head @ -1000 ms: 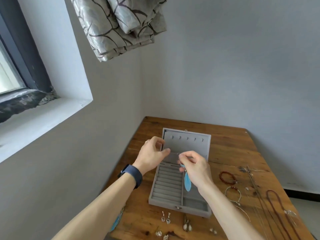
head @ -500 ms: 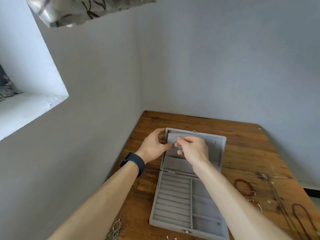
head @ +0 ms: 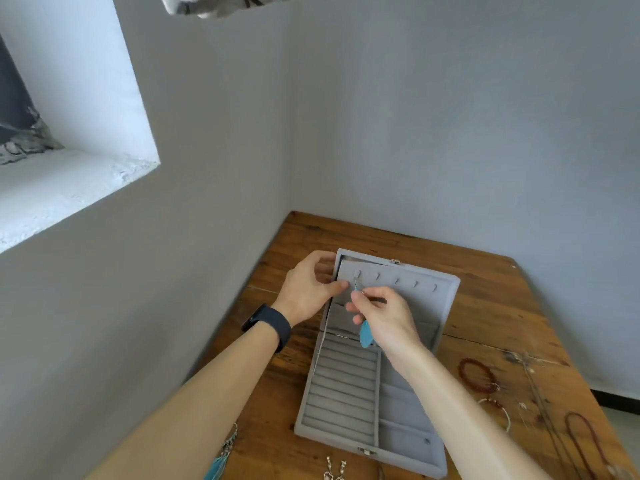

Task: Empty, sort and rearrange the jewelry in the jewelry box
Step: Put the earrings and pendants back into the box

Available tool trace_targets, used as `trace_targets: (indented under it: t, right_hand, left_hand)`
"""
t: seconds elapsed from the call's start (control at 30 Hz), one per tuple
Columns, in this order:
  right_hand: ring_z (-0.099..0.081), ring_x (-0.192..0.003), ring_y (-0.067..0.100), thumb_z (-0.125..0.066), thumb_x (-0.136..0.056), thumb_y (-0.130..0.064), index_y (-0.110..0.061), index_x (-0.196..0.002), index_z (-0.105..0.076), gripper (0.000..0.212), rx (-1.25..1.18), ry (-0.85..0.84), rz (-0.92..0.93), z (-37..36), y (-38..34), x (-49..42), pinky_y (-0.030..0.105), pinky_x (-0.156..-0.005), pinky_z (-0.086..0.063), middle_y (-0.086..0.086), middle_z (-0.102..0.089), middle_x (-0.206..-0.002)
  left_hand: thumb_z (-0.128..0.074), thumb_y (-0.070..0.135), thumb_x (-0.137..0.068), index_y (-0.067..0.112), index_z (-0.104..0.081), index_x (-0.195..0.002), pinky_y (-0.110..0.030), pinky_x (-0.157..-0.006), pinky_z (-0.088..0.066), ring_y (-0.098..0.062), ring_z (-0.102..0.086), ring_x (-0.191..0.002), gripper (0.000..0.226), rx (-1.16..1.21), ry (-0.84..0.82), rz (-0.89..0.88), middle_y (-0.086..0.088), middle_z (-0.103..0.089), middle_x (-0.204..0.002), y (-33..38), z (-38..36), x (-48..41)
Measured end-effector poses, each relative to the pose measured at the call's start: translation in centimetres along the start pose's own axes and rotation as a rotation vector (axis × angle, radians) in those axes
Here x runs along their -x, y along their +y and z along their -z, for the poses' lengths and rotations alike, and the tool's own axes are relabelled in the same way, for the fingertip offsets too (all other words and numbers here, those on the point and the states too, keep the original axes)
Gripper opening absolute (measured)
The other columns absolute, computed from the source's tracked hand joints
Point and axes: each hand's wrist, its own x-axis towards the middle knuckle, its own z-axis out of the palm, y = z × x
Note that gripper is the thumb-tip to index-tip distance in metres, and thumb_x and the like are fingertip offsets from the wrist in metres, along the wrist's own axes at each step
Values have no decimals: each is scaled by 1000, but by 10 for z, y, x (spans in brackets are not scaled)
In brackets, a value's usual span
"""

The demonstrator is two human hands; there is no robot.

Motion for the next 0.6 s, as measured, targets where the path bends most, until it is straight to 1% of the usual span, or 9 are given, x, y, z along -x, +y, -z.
trace_targets:
  t: [0.07, 0.17, 0.27, 0.37, 0.4, 0.43, 0.5, 0.57, 0.6]
  right_hand:
    - [-66, -64, 2, -62, -99, -31, -25, -107, -57, 11, -2, -39, -1, 6, 7, 4, 21, -60, -49, -12, -77, -84]
    - [-63, -61, 2, -56, -102, -29, -25, -108, -56, 8, 118, -28, 84, 15, 17, 6, 25, -62, -49, -14, -76, -84]
    - [-64, -60, 1, -53, -103, -24, -27, -107, -59, 8, 266, 6, 184, 25, 22, 7, 12, -59, -47, -14, -74, -81]
    - [-65, -72, 0, -50, -104, -23, -34, -113, -55, 15, 421, 27, 291, 36, 19, 8, 8, -61, -47, -20, -71, -90]
    - [-66, -75, 2, -50, -104, -23, -32, -116, -52, 16, 471, 40, 333, 38, 18, 8, 11, -65, -50, -21, -69, -94]
    - [-66, -77, 5, -51, -104, -22, -28, -118, -51, 16, 526, 61, 382, 41, 17, 8, 19, -69, -54, -19, -68, -97]
    - [-67, -79, 17, -54, -102, -20, -18, -114, -53, 12, 644, 109, 516, 45, 18, 7, 35, -68, -55, -7, -69, -94]
    - [-65, -79, 26, -59, -100, -16, -13, -108, -60, 9, 752, 118, 641, 48, 20, 4, 38, -65, -51, 2, -70, -89]
    - [-64, -81, 27, -61, -98, -15, -12, -106, -63, 9, 797, 116, 679, 49, 21, 2, 37, -66, -50, 4, -70, -89]
  left_hand:
    - [-80, 25, -83, 29, -56, -128, -1, -69, -44, 10, -59, -97, 51, 26, -2, 12, 20, -62, -108, 0, -1, 2]
    - [-80, 21, -82, 30, -52, -129, -12, -83, -47, -5, -60, -110, 56, 46, -6, 25, 16, -61, -113, 0, -6, 3]
    - [-79, 18, -82, 28, -42, -141, -24, -88, -48, -14, -57, -112, 71, -17, -27, 39, 3, -57, -124, -3, -13, 6]
    - [-75, 12, -82, 34, -28, -147, -33, -92, -49, -17, -52, -113, 82, -34, -50, 77, -7, -50, -127, -5, -22, 10]
    - [-73, 10, -82, 36, -27, -147, -37, -94, -50, -19, -50, -114, 84, -9, -49, 96, -9, -49, -127, -5, -24, 11]
    - [-72, 8, -81, 38, -25, -147, -38, -95, -50, -20, -49, -114, 87, 11, -49, 114, -10, -47, -127, -5, -26, 12]
    - [-71, 2, -80, 40, -22, -148, -32, -88, -48, -21, -48, -114, 92, 33, -61, 142, -12, -44, -126, -5, -28, 12]
    - [-69, -1, -80, 42, -21, -148, -26, -82, -48, -21, -47, -114, 94, 58, -69, 157, -14, -43, -126, -4, -29, 12]
    - [-68, -2, -80, 43, -22, -148, -27, -82, -49, -22, -48, -114, 94, 73, -70, 164, -15, -44, -125, -3, -28, 12]
